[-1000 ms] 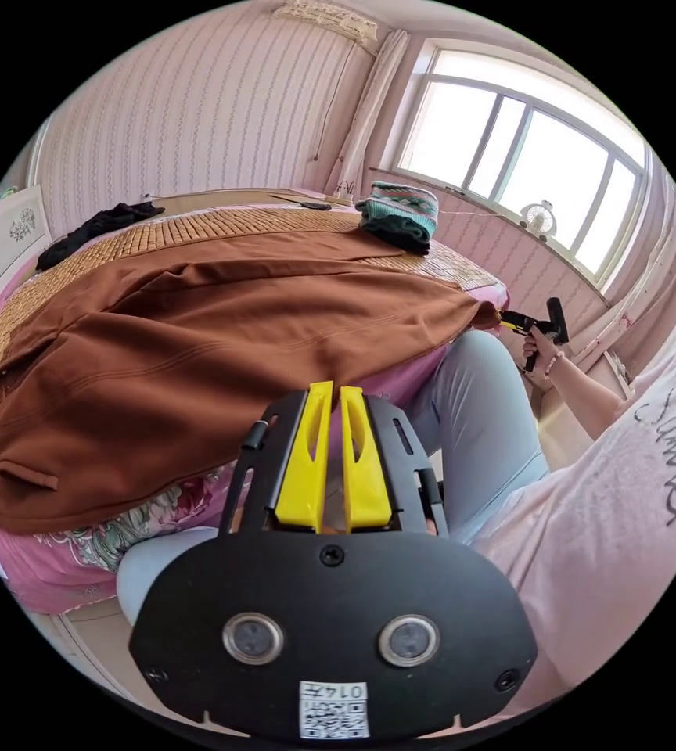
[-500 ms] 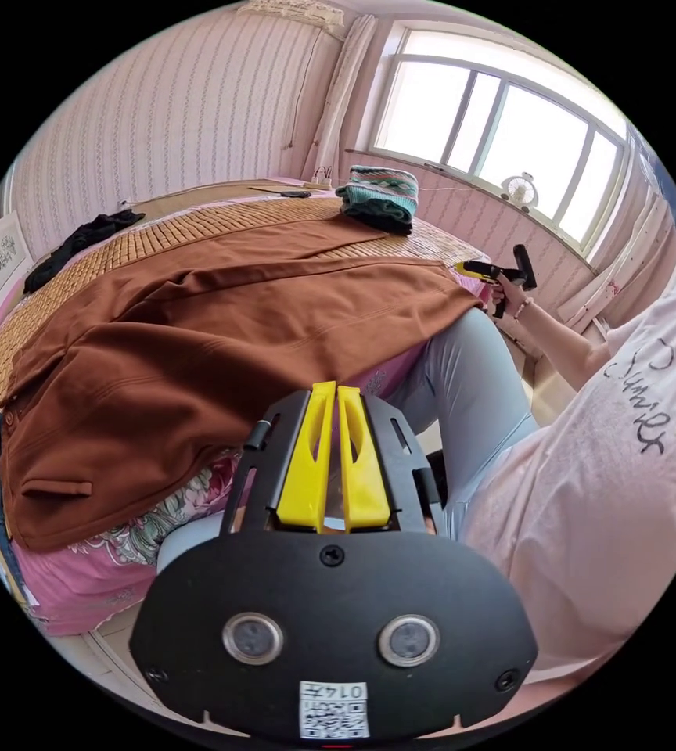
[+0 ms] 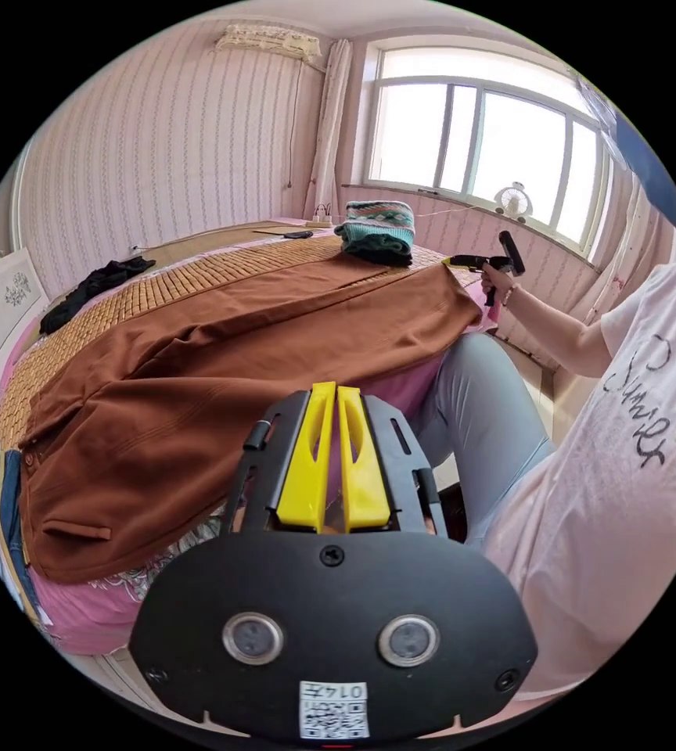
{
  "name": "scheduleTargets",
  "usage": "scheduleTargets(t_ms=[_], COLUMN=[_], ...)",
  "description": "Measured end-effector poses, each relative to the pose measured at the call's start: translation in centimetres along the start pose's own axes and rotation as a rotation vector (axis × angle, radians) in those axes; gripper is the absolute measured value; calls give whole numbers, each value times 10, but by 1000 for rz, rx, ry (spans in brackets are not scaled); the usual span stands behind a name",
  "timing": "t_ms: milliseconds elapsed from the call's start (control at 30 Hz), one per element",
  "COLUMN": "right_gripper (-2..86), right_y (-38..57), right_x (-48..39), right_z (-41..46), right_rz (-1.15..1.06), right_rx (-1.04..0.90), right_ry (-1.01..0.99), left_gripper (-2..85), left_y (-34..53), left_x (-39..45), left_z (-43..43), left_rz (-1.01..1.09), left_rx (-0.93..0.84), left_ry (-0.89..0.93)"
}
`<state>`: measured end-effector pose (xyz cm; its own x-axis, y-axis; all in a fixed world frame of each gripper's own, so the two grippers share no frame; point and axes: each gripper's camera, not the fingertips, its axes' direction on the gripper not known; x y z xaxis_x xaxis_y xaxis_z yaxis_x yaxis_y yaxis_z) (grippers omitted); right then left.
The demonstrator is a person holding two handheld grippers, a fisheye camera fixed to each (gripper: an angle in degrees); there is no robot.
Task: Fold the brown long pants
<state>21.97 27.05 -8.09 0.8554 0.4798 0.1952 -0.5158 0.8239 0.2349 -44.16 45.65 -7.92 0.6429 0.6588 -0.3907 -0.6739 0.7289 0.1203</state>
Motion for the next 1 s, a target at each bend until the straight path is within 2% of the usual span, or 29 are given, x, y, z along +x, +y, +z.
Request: scheduleTargets(t_ms=[100, 200, 333, 433, 567, 667, 733, 800, 867, 1000], right_gripper=[-2, -2, 3, 12, 83, 104, 86, 26, 13, 8], right_y=[-35, -66, -75, -53, -1, 39, 55, 63, 63, 61], right_x=[-14, -23, -7, -14, -9, -7, -11, -22, -32, -41], right_z=[10, 31, 93, 68, 21, 17, 27, 28, 31, 15], right_rz=[-70, -108, -27, 16, 106, 186, 191, 137, 104, 90], right_rx=[7, -24, -237, -84, -13, -86, -166, -160, -219, -193], right_ry=[54, 138, 193, 228, 33, -26, -16, 44, 53, 115], left_gripper=[-10, -10, -10, -10, -10, -10, -10, -10, -10, -10], left_y=[-13, -18, -14, -10, -7, -8, -10, -13, -17, -21], left_x=[11, 12, 4, -3, -8, -13, -19, -28, -32, -36], left_z=[6, 30, 62, 54, 25, 7, 4, 11, 18, 26], left_rz=[87, 89, -12, -69, -89, -109, -140, -199, -232, -267], left_rx=[-30, -98, -198, -176, -159, -115, -79, -75, -84, -136], left_ry=[-20, -11, 33, 65, 30, -6, -47, -65, -57, -65])
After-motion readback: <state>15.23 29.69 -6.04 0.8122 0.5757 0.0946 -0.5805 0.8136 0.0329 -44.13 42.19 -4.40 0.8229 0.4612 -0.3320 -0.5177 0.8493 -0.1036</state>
